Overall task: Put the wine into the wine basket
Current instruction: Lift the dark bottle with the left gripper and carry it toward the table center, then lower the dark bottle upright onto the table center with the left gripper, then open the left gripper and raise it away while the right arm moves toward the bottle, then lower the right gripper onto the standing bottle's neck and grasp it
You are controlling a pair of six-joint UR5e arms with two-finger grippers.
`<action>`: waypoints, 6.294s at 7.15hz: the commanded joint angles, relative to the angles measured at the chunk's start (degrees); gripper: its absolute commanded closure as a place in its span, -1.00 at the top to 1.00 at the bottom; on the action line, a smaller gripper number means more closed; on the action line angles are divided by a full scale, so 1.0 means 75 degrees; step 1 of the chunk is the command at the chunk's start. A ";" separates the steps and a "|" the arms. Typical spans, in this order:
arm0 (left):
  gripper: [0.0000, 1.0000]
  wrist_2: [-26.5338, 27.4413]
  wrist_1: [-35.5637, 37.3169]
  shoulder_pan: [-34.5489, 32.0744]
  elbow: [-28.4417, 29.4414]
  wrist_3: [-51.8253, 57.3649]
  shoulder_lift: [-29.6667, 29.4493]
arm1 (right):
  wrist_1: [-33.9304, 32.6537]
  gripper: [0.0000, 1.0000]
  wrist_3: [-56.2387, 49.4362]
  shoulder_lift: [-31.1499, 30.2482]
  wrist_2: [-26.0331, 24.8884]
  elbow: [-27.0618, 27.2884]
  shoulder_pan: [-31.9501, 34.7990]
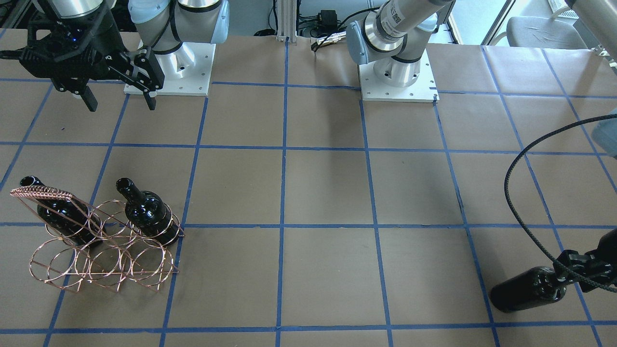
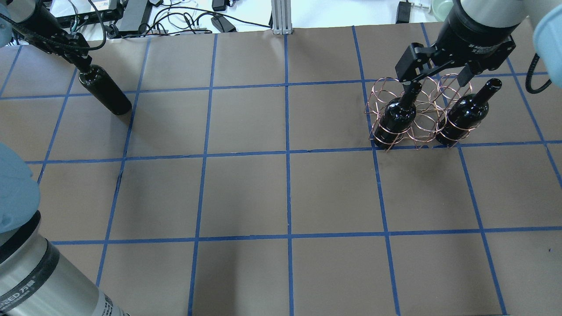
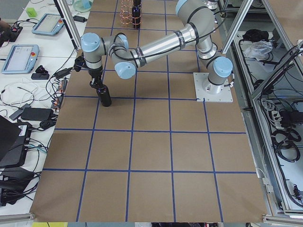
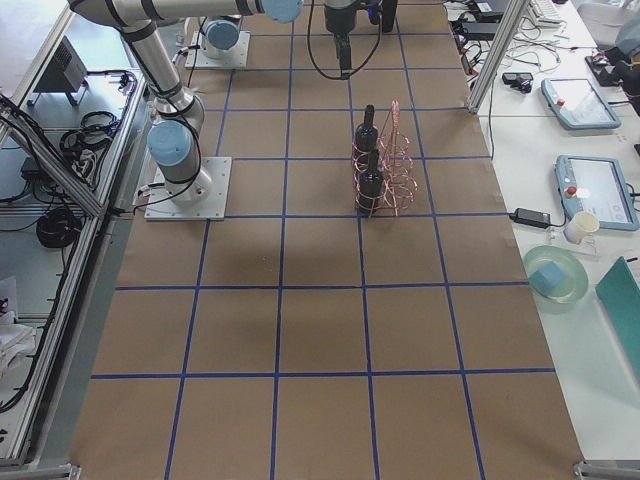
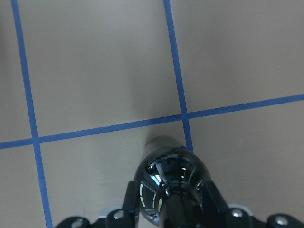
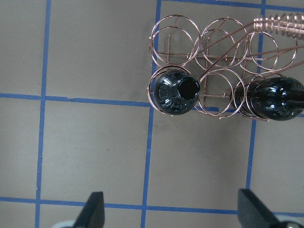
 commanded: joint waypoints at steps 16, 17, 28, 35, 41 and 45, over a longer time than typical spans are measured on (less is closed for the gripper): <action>-1.00 0.0110 -0.0012 -0.4403 -0.2553 -0.5303 0.2711 | 0.0000 1.00 -0.0007 -0.0023 0.0000 0.0115 0.0000; -1.00 0.0133 0.0174 -0.4847 -0.2927 -0.5515 0.2781 | -0.0012 1.00 -0.0007 -0.0035 0.0000 0.0116 0.0000; -1.00 0.0157 0.0610 -0.5496 -0.3774 -0.5528 0.2619 | 0.0000 1.00 -0.0007 -0.0035 0.0000 0.0116 -0.0012; 1.00 -0.0171 -0.0924 -0.4669 -0.2231 -0.5741 0.3145 | -0.0081 1.00 0.0086 -0.0046 -0.0012 0.0116 0.0000; 1.00 0.0155 -0.2014 -0.2055 -0.1618 -0.3238 0.3637 | -0.0105 1.00 0.3474 0.1319 -0.0257 -0.1391 0.2301; 1.00 0.0532 -0.2073 -0.1887 -0.2004 -0.3126 0.3812 | -0.1075 1.00 0.5440 0.2611 -0.0246 -0.1631 0.3818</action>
